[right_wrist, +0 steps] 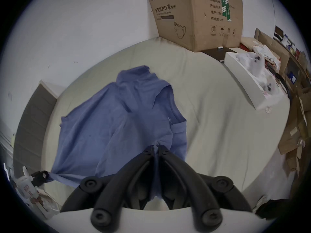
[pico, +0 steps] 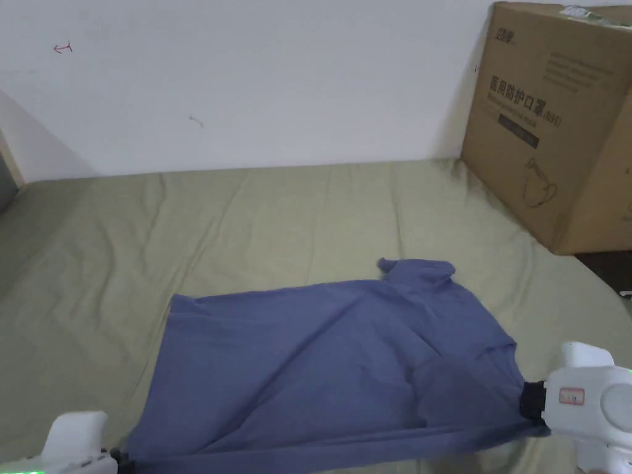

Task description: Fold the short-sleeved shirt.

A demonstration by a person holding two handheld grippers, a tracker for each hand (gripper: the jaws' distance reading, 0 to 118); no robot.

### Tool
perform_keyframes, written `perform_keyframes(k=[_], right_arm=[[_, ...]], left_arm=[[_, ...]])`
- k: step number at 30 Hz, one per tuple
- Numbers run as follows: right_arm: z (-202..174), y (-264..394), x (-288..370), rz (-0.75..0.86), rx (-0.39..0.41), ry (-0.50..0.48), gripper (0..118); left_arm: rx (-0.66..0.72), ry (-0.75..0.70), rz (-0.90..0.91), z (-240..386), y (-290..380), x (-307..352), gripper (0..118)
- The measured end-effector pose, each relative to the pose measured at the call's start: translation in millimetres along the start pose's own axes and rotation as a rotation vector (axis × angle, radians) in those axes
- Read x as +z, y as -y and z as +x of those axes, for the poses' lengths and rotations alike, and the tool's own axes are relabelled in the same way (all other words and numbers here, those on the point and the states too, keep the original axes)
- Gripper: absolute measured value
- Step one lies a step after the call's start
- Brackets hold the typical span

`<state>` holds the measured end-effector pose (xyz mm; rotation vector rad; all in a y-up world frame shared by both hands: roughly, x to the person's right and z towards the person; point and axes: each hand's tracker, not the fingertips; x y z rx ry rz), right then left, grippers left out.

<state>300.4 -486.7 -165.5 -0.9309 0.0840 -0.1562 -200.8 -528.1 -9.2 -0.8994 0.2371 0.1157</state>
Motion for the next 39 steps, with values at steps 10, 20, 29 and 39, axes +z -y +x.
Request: perform_keyframes(k=[10, 20, 29, 39], right_arm=[[22.5, 52.2, -0.1, -0.010, 0.006, 0.015, 5], [5.2, 77.6, 61.8, 0.083, 0.117, -0.084, 87], [-12.3, 123.0, 41.1, 0.035, 0.161, -0.094, 0], [5.2, 110.4, 30.1, 0.020, 0.139, -0.089, 0]], left_arm=[[0.110, 0.038, -0.002, -6.3, 54.3, 19.1, 23], [0.199, 0.119, 0.128, -14.6, 63.3, 82.8, 106], [0.223, 0.102, 0.066, -13.7, 101.8, 76.0, 2], [0.285, 0.133, -0.023, -26.6, 73.6, 14.2, 94]])
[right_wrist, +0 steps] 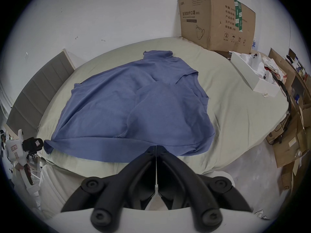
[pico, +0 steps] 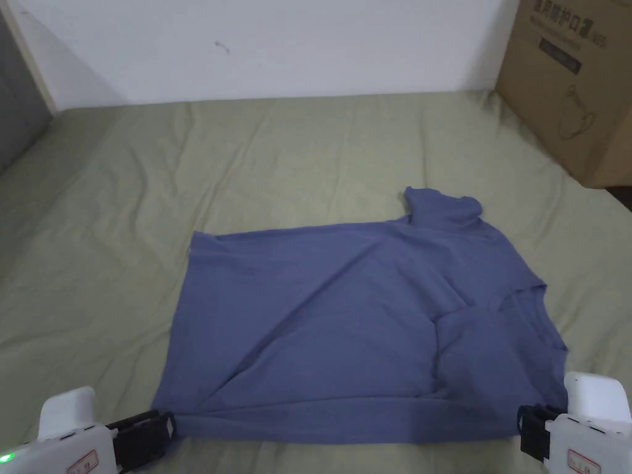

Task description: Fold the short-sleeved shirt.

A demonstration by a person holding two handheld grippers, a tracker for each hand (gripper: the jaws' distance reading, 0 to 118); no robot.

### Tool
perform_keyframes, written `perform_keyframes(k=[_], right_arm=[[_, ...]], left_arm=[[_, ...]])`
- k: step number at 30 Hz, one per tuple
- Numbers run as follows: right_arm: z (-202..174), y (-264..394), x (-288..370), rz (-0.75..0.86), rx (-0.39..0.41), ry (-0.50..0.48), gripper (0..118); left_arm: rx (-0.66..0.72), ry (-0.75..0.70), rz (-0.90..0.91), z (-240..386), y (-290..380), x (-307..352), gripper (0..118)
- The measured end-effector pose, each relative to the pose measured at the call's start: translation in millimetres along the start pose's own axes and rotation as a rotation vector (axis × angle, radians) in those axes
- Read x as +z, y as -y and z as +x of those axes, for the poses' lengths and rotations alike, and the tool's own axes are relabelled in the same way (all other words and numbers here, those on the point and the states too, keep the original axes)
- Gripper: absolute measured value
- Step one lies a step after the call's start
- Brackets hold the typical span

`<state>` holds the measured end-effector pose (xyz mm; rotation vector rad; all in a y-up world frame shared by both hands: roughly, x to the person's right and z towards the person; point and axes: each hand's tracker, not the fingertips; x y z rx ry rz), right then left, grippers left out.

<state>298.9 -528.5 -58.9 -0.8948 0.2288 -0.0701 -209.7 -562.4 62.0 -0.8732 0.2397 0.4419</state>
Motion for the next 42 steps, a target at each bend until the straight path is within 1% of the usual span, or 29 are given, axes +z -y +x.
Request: perform_keyframes(k=[1, 2, 3, 4, 5, 7, 8, 9, 11, 12, 14, 16, 17, 18, 19, 21, 22, 24, 25, 27, 30, 31, 35, 36, 38, 39, 40, 41, 42], right_arm=[[4.0, 0.7, -2.1, -0.004, -0.007, 0.004, 0], [8.3, 1.2, -4.1, -0.012, -0.017, 0.012, 0], [9.2, 1.3, -2.9, -0.016, -0.021, 0.012, 0], [13.0, 1.6, -3.4, -0.017, -0.020, 0.007, 1], [15.8, 0.8, -3.5, -0.014, -0.016, 0.008, 7], [18.6, -5.8, -4.3, -0.016, 0.012, 0.023, 60], [21.4, -8.5, -5.6, -0.017, 0.015, 0.031, 81], [25.1, -13.2, -9.0, -0.015, 0.020, 0.034, 81], [27.7, -25.7, -16.7, -0.006, 0.053, 0.040, 90], [29.2, -29.4, -25.1, -0.010, 0.106, 0.048, 90], [29.1, -31.5, -48.7, -0.081, 0.171, 0.073, 90], [25.9, -30.1, -70.2, -0.227, 0.182, 0.058, 86], [22.2, -28.0, -73.6, -0.265, 0.195, 0.070, 70], [18.0, -26.0, -69.1, -0.189, 0.190, 0.071, 20], [14.4, -27.4, -62.8, -0.159, 0.222, 0.085, 14], [13.6, -32.9, -54.5, -0.142, 0.187, 0.084, 14], [16.4, -36.7, -51.1, -0.136, 0.163, 0.053, 13], [19.9, -44.6, -38.3, -0.128, 0.115, 0.047, 13], [23.2, -50.5, -34.8, -0.121, 0.088, 0.019, 13], [28.8, -64.9, -29.3, -0.106, 0.028, 0.000, 13], [32.6, -95.5, -33.1, -0.087, -0.021, -0.028, 13], [32.5, -106.3, -36.9, -0.085, -0.025, -0.038, 13], [21.0, -154.5, -74.6, -0.088, -0.001, 0.002, 14], [20.8, -165.0, -91.7, -0.130, 0.008, 0.005, 13], [21.3, -177.3, -119.0, -0.173, -0.033, 0.016, 15], [18.7, -181.6, -130.3, -0.205, -0.020, 0.002, 15], [16.3, -184.6, -137.9, -0.232, -0.011, 0.037, 16], [13.3, -185.2, -141.0, -0.236, 0.016, 0.087, 22], [11.7, -185.3, -141.5, -0.232, 0.039, 0.113, 48]], left_arm=[[0.015, 0.007, -0.050, 0.9, -0.2, -5.2, 67], [0.020, -0.005, -0.094, 2.1, 0.7, -10.6, 15], [-0.005, -0.032, -0.045, 6.1, 4.4, -8.3, 2], [-0.021, -0.014, -0.051, 7.0, 2.2, -5.2, 2], [-0.019, -0.010, -0.051, 8.9, 0.4, -2.6, 2], [-0.029, -0.011, -0.032, 11.7, -0.7, 1.8, 2], [-0.033, -0.013, -0.032, 11.1, -4.0, 2.9, 2], [-0.037, -0.015, -0.036, 11.7, -5.5, 3.6, 2], [-0.045, -0.015, -0.041, 15.4, -4.1, 4.7, 2], [-0.055, -0.021, -0.044, 16.9, -4.1, 4.6, 2], [-0.061, -0.029, -0.043, 18.4, -4.2, 3.9, 2], [-0.059, -0.035, -0.050, 19.9, -4.6, 3.9, 2], [-0.058, -0.036, -0.050, 19.1, -5.2, 5.0, 2], [-0.058, -0.034, -0.051, 19.9, -5.8, 6.3, 2], [-0.056, -0.036, -0.050, 21.6, -6.0, 7.7, 2], [-0.056, -0.037, -0.045, 20.8, -7.8, 9.6, 2], [-0.057, -0.042, -0.046, 22.7, -9.4, 10.5, 2], [-0.067, -0.040, -0.041, 26.3, -15.5, 14.7, 2], [-0.071, -0.041, -0.036, 27.7, -20.3, 17.5, 2], [-0.080, -0.034, -0.023, 31.9, -34.3, 19.7, 2], [-0.098, -0.033, -0.003, 45.1, -66.7, 21.1, 2], [-0.100, -0.033, 0.003, 47.4, -78.4, 16.0, 2], [-0.172, -0.046, -0.029, 61.1, -126.3, -24.0, 2], [-0.190, -0.054, -0.032, 64.4, -135.8, -38.6, 2], [-0.202, -0.067, -0.056, 68.6, -148.9, -62.3, 4], [-0.207, -0.072, -0.067, 69.8, -153.6, -73.0, 7], [-0.204, -0.093, -0.077, 69.9, -156.4, -80.7, 10], [-0.201, -0.105, -0.091, 67.9, -157.9, -85.5, 20], [-0.197, -0.109, -0.111, 66.0, -158.4, -87.6, 52]])
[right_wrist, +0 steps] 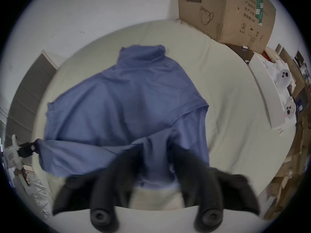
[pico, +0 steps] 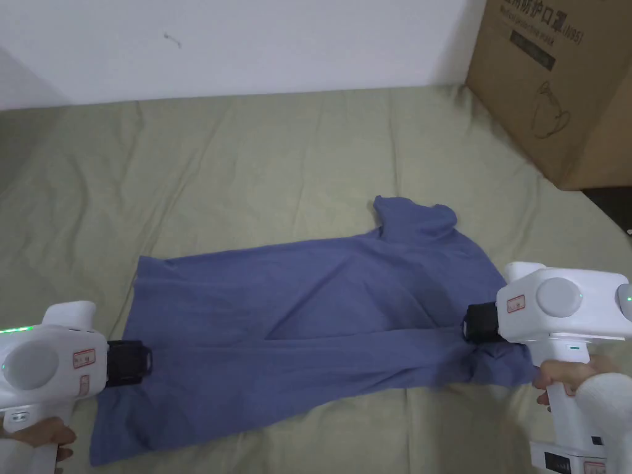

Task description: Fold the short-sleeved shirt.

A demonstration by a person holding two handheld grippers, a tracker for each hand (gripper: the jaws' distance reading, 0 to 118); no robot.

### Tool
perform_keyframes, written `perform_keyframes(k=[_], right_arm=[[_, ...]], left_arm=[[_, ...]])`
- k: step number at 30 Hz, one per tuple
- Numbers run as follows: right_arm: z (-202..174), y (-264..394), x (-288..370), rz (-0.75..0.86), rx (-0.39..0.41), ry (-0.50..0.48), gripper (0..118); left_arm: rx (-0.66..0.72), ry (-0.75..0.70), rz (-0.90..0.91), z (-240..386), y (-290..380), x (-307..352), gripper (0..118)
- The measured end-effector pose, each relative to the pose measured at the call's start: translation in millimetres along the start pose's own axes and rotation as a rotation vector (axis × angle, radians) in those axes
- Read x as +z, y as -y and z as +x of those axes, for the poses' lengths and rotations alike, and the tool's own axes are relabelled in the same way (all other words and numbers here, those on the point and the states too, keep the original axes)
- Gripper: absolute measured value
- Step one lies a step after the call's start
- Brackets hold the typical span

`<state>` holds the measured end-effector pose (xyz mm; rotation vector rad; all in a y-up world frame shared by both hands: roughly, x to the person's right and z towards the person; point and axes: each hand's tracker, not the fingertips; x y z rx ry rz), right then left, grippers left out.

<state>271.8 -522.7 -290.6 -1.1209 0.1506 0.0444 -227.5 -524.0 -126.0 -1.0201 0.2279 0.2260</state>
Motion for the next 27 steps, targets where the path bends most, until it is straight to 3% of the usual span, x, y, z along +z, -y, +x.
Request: perform_keyframes(k=[1, 2, 3, 8, 9, 11, 12, 13, 14, 18, 19, 20, 21, 22, 27], right_arm=[[3.0, 2.2, 7.0, 0.026, 0.006, -0.015, 70], [5.7, 4.3, 14.1, 0.047, 0.010, -0.034, 78], [7.9, 7.0, 22.4, 0.060, 0.008, -0.036, 78], [29.0, 42.7, 74.4, 0.163, -0.015, -0.030, 78], [33.4, 54.6, 85.7, 0.192, -0.032, -0.036, 77], [35.9, 84.0, 95.2, 0.199, -0.046, -0.055, 71], [34.2, 98.8, 96.6, 0.191, -0.052, -0.053, 48], [32.4, 112.6, 93.6, 0.194, -0.076, -0.041, 12], [31.1, 122.4, 90.1, 0.168, -0.083, -0.049, 0], [26.3, 147.3, 72.3, 0.114, -0.145, -0.112, 0], [26.6, 148.4, 70.2, 0.111, -0.164, -0.134, 0], [26.4, 149.3, 69.5, 0.122, -0.178, -0.138, 0], [24.4, 149.5, 72.6, 0.129, -0.169, -0.131, 0], [23.9, 148.3, 74.0, 0.142, -0.164, -0.121, 0], [35.7, 142.5, 73.2, 0.181, -0.214, -0.132, 0]], left_arm=[[0.008, 0.003, 0.000, -1.9, 2.2, 2.2, 82], [0.019, 0.018, 0.021, -4.5, 6.8, 9.5, 102], [0.027, 0.036, 0.042, -9.4, 12.9, 15.7, 105], [0.090, 0.049, 0.094, -23.3, 57.6, 57.2, 100], [0.121, 0.074, 0.107, -25.1, 71.2, 66.9, 86], [0.165, 0.099, 0.099, -29.1, 96.1, 76.4, 34], [0.189, 0.098, 0.085, -28.7, 108.4, 77.9, 5], [0.210, 0.121, 0.072, -28.2, 118.7, 78.9, 2], [0.212, 0.147, 0.063, -27.2, 126.7, 78.9, 0], [0.217, 0.150, 0.058, -24.3, 128.9, 63.1, 0], [0.221, 0.145, 0.064, -25.7, 123.7, 57.4, 7], [0.223, 0.141, 0.066, -24.9, 115.1, 52.2, 32], [0.221, 0.138, 0.065, -24.1, 108.5, 44.1, 70], [0.215, 0.126, 0.075, -22.4, 104.6, 35.6, 83], [0.194, 0.014, -0.058, -17.5, 99.6, -12.0, 71]])
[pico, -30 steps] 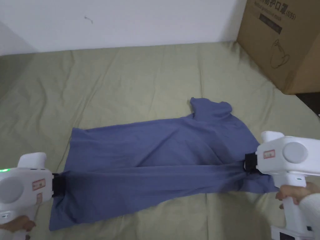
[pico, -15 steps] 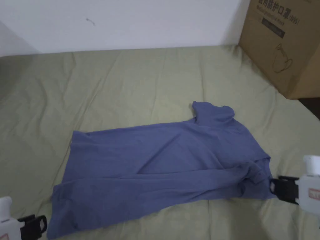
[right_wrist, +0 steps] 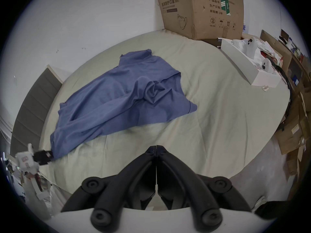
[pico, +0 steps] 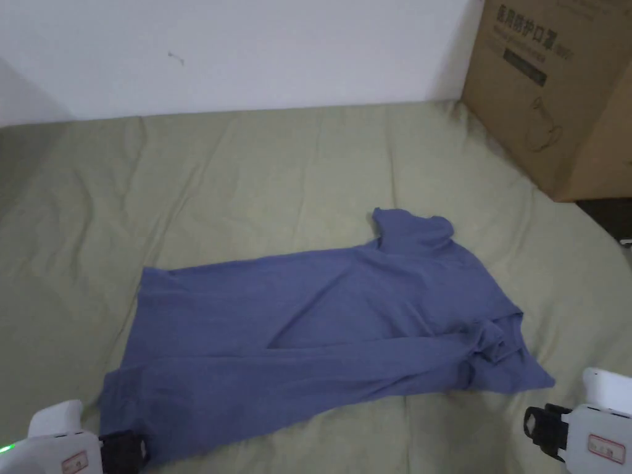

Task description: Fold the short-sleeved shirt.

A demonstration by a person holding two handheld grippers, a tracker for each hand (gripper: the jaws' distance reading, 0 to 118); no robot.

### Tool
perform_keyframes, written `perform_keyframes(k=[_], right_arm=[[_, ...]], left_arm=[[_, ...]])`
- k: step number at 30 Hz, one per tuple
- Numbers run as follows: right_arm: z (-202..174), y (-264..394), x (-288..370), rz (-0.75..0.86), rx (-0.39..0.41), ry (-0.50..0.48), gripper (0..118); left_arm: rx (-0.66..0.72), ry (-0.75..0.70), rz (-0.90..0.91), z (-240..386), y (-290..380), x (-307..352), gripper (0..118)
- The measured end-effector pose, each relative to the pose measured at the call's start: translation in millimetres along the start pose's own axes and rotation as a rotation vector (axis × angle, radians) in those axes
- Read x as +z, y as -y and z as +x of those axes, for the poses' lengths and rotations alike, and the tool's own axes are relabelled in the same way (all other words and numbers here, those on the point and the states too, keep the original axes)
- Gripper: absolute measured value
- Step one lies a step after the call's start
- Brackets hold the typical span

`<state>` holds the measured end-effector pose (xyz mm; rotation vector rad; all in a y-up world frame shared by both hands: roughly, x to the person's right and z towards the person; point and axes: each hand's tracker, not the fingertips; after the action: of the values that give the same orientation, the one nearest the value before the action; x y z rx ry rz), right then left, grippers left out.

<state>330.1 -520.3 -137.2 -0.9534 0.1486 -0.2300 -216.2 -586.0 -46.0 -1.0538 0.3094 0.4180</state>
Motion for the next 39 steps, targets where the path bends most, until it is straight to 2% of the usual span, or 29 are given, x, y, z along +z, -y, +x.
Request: perform_keyframes(k=[1, 3, 4, 5, 6, 7, 8, 11, 12, 13, 14, 15, 16, 17, 21, 22, 25, 27, 28, 31, 33, 34, 35, 36, 37, 38, 39], right_arm=[[2.1, -2.7, -2.8, 0.009, -0.007, -0.001, 0], [5.1, -12.3, -13.3, 0.007, -0.013, 0.006, 3], [7.0, -20.0, -23.7, -0.001, -0.016, 0.013, 21], [11.1, -27.0, -35.5, -0.002, -0.014, 0.013, 47], [14.6, -34.4, -47.4, 0.005, -0.005, 0.019, 79], [16.3, -42.5, -60.9, 0.011, 0.015, 0.035, 89], [18.7, -49.0, -73.9, 0.002, 0.043, 0.071, 89], [24.5, -57.2, -117.9, -0.126, 0.048, 0.120, 88], [24.2, -55.1, -129.0, -0.203, 0.023, 0.148, 78], [20.9, -52.6, -124.1, -0.134, 0.052, 0.143, 55], [14.6, -53.7, -115.0, -0.116, 0.088, 0.132, 53], [13.4, -55.6, -106.2, -0.098, 0.086, 0.100, 41], [13.4, -56.9, -101.0, -0.078, 0.039, 0.034, 13], [10.5, -58.1, -95.1, -0.094, 0.051, 0.099, 5], [14.2, -63.7, -45.6, -0.064, -0.006, 0.016, 5], [10.4, -62.0, -26.0, -0.056, -0.043, 0.002, 5], [16.6, -47.2, 7.7, -0.065, -0.028, 0.046, 5], [29.5, -27.9, 22.6, -0.092, -0.049, 0.030, 5], [32.9, -14.0, 24.7, -0.113, -0.068, 0.035, 5], [42.9, 18.1, 13.1, -0.150, -0.031, 0.052, 5], [45.0, 27.5, 8.6, -0.186, -0.073, 0.061, 9], [44.5, 27.4, 10.1, -0.183, -0.081, 0.095, 23], [43.3, 26.0, 16.4, -0.166, -0.075, 0.090, 47], [41.1, 22.0, 25.8, -0.122, -0.063, 0.083, 75], [39.1, 14.6, 34.8, -0.091, -0.045, 0.087, 79], [36.8, 5.6, 43.5, -0.062, -0.027, 0.082, 79], [31.9, -2.8, 52.1, -0.028, 0.005, 0.072, 80]], left_arm=[[-0.071, -0.034, 0.033, 3.7, -2.2, 4.1, 68], [-0.055, -0.016, 0.037, 4.8, -6.8, 11.9, 54], [-0.042, -0.015, 0.051, 4.5, -6.4, 16.2, 44], [-0.011, 0.029, 0.051, 1.0, -9.3, 16.3, 25], [0.013, 0.033, 0.023, 0.2, -12.7, 15.3, 8], [0.007, 0.025, 0.031, 2.3, -12.2, 17.2, 8], [0.000, 0.024, 0.031, 5.1, -10.9, 19.5, 8], [-0.025, 0.014, 0.034, 11.3, -11.6, 23.9, 8], [-0.030, 0.013, 0.032, 13.4, -10.2, 28.0, 8], [-0.031, 0.016, 0.031, 13.3, -11.4, 31.1, 8], [-0.031, 0.021, 0.035, 12.8, -12.7, 34.4, 8], [-0.031, 0.025, 0.041, 11.9, -14.1, 39.1, 8], [-0.028, 0.037, 0.048, 10.3, -15.7, 44.0, 8], [-0.024, 0.044, 0.051, 9.4, -17.3, 47.7, 8], [-0.044, 0.066, 0.083, -3.4, -24.7, 70.1, 8], [-0.063, 0.063, 0.092, -4.5, -23.7, 77.4, 7], [-0.095, 0.036, 0.090, -11.2, -11.9, 96.7, 7], [-0.082, 0.060, 0.074, -17.0, 5.0, 104.2, 7], [-0.081, 0.065, 0.065, -16.8, 15.2, 104.9, 7], [-0.142, 0.025, 0.010, -14.1, 43.1, 91.5, 7], [-0.113, 0.033, -0.012, -14.1, 54.8, 81.9, 8], [-0.090, 0.034, -0.021, -13.8, 56.7, 82.9, 10], [-0.071, 0.033, -0.008, -14.6, 57.8, 85.7, 23], [-0.053, 0.069, 0.013, -23.4, 54.3, 84.1, 55], [-0.041, 0.091, 0.044, -23.8, 51.2, 91.4, 79], [-0.033, 0.102, 0.071, -22.8, 47.0, 97.6, 91], [-0.032, 0.104, 0.089, -18.6, 40.4, 105.4, 94]])
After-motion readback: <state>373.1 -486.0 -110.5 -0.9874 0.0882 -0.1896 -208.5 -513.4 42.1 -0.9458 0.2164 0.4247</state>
